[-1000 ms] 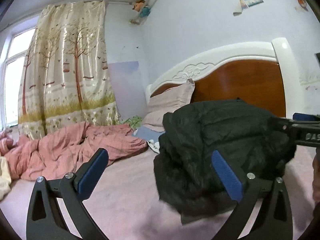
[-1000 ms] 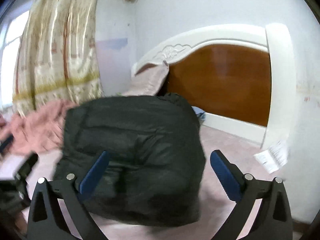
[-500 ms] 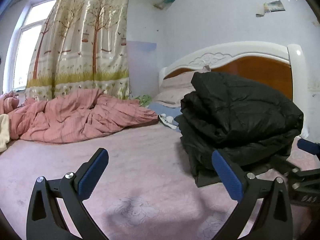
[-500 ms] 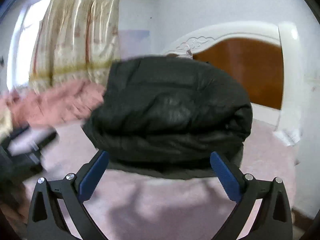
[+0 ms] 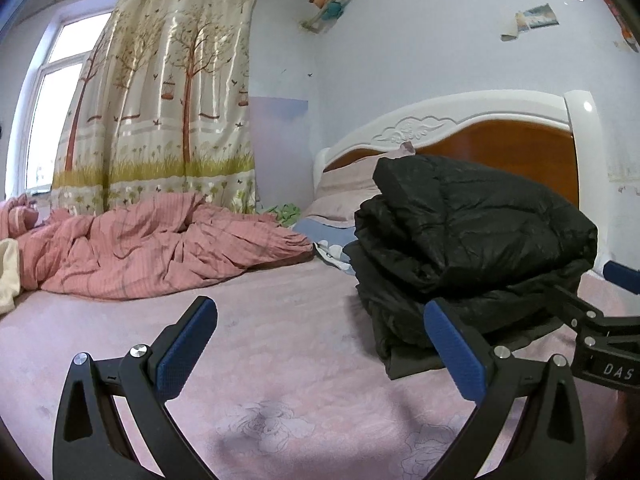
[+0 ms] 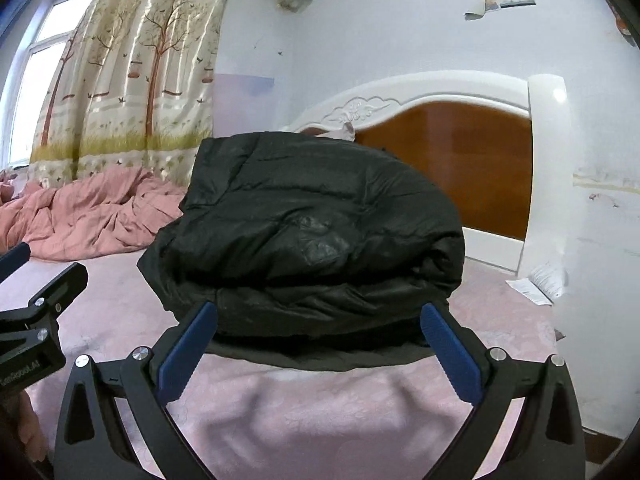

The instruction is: Fold large clothes

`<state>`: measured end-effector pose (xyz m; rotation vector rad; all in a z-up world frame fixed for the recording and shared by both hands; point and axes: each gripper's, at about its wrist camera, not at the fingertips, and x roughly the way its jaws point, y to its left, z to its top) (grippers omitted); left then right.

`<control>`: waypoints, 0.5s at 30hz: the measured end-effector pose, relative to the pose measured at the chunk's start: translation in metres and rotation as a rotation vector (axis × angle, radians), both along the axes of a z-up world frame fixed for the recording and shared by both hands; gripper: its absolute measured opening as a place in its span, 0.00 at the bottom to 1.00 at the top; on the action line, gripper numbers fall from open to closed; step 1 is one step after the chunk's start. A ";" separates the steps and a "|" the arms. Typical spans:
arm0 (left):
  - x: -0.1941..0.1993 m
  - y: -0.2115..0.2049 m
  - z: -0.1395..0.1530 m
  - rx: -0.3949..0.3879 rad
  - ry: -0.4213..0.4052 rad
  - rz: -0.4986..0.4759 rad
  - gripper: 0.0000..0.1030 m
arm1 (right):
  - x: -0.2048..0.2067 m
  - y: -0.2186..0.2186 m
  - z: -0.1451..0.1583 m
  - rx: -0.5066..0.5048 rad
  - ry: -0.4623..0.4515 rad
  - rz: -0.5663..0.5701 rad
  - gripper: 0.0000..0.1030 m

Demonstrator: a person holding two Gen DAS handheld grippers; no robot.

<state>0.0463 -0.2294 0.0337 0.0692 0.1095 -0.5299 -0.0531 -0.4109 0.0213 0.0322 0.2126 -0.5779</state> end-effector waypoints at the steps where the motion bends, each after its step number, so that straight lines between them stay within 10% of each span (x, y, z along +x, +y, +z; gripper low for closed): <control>1: -0.001 0.001 0.000 -0.007 -0.001 0.000 1.00 | -0.001 0.000 0.000 -0.001 0.004 -0.001 1.00; 15: 0.000 0.003 0.003 -0.038 0.012 0.000 1.00 | 0.005 -0.006 0.002 -0.012 -0.005 0.007 1.00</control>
